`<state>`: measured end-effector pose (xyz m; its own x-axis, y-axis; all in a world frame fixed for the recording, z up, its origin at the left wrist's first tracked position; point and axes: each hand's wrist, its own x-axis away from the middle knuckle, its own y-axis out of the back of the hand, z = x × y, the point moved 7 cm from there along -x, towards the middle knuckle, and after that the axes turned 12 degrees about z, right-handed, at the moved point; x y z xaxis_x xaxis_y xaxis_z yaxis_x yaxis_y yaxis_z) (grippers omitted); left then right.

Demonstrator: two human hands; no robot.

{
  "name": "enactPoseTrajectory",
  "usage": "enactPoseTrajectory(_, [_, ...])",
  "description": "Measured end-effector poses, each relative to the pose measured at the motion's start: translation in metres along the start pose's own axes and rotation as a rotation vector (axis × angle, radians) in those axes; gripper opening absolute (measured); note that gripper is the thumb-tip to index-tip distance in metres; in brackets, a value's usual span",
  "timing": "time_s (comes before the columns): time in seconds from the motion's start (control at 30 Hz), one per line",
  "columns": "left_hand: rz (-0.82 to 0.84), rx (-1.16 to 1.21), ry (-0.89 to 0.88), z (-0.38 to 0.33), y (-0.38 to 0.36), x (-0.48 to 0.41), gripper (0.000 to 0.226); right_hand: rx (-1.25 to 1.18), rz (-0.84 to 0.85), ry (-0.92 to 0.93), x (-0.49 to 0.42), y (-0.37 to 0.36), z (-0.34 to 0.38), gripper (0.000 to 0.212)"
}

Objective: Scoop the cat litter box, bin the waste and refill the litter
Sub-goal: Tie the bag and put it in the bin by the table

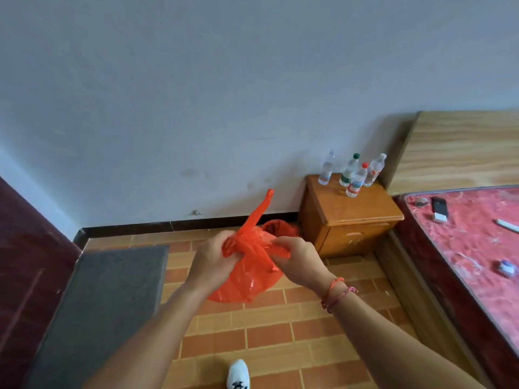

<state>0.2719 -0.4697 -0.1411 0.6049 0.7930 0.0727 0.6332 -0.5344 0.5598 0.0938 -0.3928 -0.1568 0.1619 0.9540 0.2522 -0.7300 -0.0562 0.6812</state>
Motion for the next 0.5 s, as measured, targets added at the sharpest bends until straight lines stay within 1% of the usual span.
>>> enactPoseTrajectory(0.1, [0.056,-0.017,-0.036,0.007,-0.006,-0.051,0.02,0.004,-0.031,-0.073,-0.036,0.013,-0.018,0.019])
enactPoseTrajectory(0.2, [0.071,-0.059,-0.033,0.017,-0.008,-0.098,0.022,-0.004,-0.026,-0.163,-0.072,0.021,-0.035,0.017])
enactPoseTrajectory(0.4, [0.136,-0.107,-0.063,0.031,-0.02,-0.181,0.027,-0.12,-0.084,-0.31,-0.127,0.044,-0.064,0.011])
enactPoseTrajectory(0.5, [0.16,-0.144,-0.083,0.032,-0.03,-0.215,0.026,-0.162,-0.115,-0.384,-0.147,0.055,-0.083,0.012])
